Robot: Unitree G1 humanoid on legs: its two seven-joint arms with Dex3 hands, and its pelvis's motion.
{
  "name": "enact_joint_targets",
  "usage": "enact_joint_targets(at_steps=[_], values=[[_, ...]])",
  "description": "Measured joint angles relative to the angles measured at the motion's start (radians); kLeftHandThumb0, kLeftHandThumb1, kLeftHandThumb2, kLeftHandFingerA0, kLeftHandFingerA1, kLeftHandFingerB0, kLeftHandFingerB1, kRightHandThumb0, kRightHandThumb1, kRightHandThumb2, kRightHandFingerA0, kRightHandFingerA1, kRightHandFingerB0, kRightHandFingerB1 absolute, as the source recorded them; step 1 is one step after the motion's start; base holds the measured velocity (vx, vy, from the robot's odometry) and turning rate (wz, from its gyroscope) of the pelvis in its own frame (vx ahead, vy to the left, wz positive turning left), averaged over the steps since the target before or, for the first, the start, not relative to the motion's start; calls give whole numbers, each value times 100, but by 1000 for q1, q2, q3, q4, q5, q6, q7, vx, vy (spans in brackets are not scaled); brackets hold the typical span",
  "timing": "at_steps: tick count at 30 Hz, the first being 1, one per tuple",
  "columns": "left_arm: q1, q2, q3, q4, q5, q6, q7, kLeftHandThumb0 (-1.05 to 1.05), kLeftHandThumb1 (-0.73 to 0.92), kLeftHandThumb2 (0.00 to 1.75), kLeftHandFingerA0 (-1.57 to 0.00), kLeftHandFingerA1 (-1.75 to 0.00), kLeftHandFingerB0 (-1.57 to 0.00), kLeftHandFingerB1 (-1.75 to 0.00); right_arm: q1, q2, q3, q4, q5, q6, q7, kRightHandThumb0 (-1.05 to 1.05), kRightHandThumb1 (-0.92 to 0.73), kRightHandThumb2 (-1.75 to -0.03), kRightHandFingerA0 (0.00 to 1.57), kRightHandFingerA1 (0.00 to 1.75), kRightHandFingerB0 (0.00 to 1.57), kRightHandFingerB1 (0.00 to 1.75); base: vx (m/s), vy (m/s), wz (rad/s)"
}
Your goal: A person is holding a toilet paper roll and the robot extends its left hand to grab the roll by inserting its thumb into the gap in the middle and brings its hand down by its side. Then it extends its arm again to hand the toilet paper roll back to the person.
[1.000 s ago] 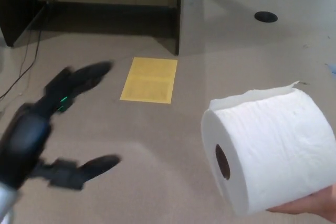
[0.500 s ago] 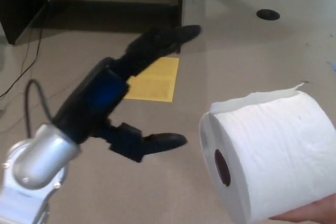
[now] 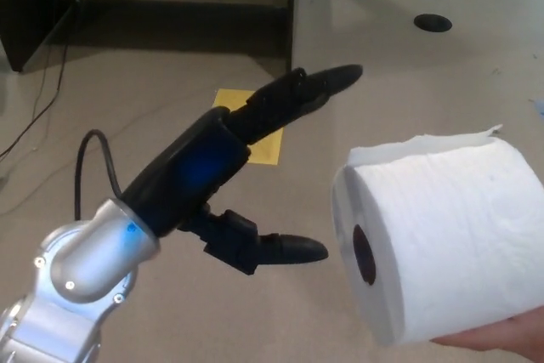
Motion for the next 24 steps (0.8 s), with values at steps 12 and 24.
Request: enact_joint_targets(at_steps=[12, 24], values=[[7, -4, -39, -28, 33, 32, -35, -50, 35, 62, -9, -37, -8, -22, 1, 0, -1, 0, 0, 1, 8, -42, -53, -83, 68, 70, 44, 54, 0, 0, 0], [-80, -58, -66, 24, 115, 25, -23, -52, 36, 68, -6, -37, -8, -26, -13, -1, -2, -3, 0, 8, 21, -35, -65, -59, 69, 62, 50, 42, 0, 0, 0]])
